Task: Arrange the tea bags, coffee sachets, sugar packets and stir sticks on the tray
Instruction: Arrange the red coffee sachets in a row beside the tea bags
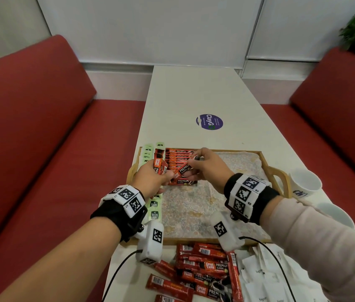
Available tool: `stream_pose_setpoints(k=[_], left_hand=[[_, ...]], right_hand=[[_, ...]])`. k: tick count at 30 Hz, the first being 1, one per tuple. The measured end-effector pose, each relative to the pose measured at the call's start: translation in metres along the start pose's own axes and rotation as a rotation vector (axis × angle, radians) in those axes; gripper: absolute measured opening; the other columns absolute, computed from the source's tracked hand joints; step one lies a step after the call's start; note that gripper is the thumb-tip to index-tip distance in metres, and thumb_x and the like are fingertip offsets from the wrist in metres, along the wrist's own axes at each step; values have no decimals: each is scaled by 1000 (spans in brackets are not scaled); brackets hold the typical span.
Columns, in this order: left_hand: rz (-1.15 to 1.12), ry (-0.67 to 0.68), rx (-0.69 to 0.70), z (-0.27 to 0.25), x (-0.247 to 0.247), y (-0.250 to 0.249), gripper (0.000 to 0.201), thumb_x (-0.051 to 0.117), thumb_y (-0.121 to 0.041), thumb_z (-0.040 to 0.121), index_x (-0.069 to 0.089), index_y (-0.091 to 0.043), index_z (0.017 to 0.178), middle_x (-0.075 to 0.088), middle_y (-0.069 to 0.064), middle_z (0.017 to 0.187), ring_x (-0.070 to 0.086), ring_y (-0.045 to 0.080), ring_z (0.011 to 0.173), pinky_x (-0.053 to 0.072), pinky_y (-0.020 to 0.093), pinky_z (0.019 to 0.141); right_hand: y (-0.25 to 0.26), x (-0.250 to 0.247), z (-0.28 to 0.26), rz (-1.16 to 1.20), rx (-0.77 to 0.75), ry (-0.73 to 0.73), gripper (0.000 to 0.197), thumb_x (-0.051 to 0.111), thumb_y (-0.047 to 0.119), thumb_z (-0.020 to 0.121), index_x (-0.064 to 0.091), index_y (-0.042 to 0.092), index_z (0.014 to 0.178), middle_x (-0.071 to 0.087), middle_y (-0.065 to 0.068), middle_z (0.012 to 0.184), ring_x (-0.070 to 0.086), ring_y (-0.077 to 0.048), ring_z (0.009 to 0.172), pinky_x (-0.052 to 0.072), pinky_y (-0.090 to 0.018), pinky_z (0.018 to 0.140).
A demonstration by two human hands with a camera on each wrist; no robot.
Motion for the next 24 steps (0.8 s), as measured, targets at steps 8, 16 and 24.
stream_pose_setpoints(k=[8, 16, 24], left_hand=[[52, 3, 71, 7, -3, 0, 18, 67, -14, 86, 59, -11, 102, 61, -2, 80, 55, 7, 61, 46, 15, 42], [-15, -83, 7, 21, -6, 11, 17, 70, -27, 82, 58, -23, 93, 67, 0, 85, 64, 16, 74, 56, 29, 61], [-104, -88, 2, 24, -7, 15, 16, 69, -22, 85, 54, -23, 89, 63, -1, 83, 60, 13, 68, 48, 27, 54]], right_hand=[[-8, -22, 6, -591, -53, 3, 18, 68, 13, 85, 56, 17, 72, 59, 3, 71, 54, -7, 62, 45, -23, 61], [-20, -24, 13, -845, 41, 20, 6, 76, 16, 79, 73, 12, 81, 56, 12, 64, 47, -1, 59, 32, -16, 52], [-30, -13, 25, -895, 141, -26, 8, 76, 18, 79, 74, 12, 83, 64, 2, 77, 58, -12, 77, 39, -19, 60]])
Point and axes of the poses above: each hand's wrist, its own z-axis towards the middle knuckle, its own x-axis out of the palm, y = z × x, the point moved 1 cm from there along z, towards the middle knuckle
